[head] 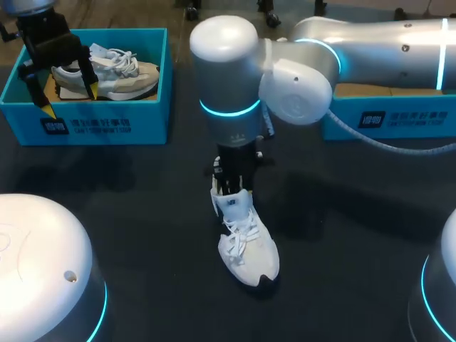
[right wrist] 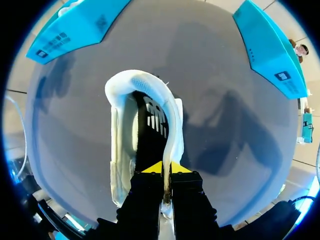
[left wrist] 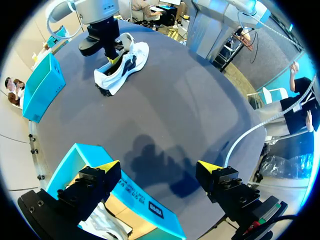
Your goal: Take the shoe out of the shoebox, open the shoe tongue, remove and reinsert the insole, then place the shoe into the shoebox
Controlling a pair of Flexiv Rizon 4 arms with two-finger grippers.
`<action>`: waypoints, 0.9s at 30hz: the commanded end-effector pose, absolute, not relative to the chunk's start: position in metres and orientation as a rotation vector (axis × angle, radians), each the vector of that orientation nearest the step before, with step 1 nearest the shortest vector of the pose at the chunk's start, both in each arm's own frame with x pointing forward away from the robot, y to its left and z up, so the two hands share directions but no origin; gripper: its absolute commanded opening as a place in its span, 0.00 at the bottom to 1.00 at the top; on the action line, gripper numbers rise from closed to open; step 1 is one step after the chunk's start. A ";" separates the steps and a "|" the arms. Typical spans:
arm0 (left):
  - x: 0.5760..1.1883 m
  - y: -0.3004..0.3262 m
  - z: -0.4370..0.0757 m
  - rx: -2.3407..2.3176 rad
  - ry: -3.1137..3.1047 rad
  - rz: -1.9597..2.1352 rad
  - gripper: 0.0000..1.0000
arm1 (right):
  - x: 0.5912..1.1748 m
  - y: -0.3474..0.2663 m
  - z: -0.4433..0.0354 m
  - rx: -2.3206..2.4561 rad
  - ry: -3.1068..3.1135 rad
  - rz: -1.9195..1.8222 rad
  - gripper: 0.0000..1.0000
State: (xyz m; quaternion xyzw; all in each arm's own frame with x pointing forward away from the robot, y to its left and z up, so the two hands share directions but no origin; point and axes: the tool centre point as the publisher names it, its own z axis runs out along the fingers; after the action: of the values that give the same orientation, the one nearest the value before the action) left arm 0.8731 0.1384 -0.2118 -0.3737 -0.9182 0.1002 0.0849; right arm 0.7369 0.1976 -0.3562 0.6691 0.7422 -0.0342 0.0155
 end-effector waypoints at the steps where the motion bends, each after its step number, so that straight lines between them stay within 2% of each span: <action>1: 0.874 0.139 -0.212 -1.115 -2.736 0.296 1.00 | 0.729 0.185 -0.354 2.094 2.313 -0.061 0.00; 4: 0.874 0.139 -0.212 -1.115 -2.736 0.296 1.00 | 0.726 0.183 -0.352 2.096 2.305 -0.059 0.03; 5: 0.874 0.139 -0.212 -1.115 -2.736 0.296 1.00 | 0.726 0.182 -0.351 2.097 2.303 -0.058 0.12; 8: 0.874 0.139 -0.212 -1.115 -2.736 0.296 1.00 | 0.724 0.181 -0.345 2.095 2.298 -0.048 0.27; 11: 0.874 0.139 -0.212 -1.115 -2.736 0.296 1.00 | 0.722 0.181 -0.334 2.092 2.273 -0.030 0.28; 17: 0.874 0.139 -0.212 -1.115 -2.736 0.296 1.00 | 0.723 0.185 -0.316 2.079 2.243 -0.028 0.40; 21: 0.874 0.139 -0.212 -1.115 -2.736 0.296 1.00 | 0.727 0.193 -0.310 2.062 2.230 -0.005 0.37; 22: 0.874 0.139 -0.212 -1.115 -2.736 0.296 1.00 | 0.729 0.198 -0.307 2.050 2.233 -0.006 0.31; 24: 0.874 0.139 -0.212 -1.115 -2.736 0.296 1.00 | 0.732 0.205 -0.305 2.023 2.239 0.003 0.28; 27: 0.874 0.139 -0.212 -1.115 -2.736 0.296 1.00 | 0.736 0.210 -0.304 1.994 2.250 0.014 0.29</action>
State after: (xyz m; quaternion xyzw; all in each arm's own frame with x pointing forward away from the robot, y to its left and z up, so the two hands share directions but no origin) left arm 0.8731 0.1384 -0.2118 -0.3737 -0.9182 0.1002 0.0849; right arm 0.7336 0.1991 -0.3028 0.6637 0.7455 0.0123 0.0598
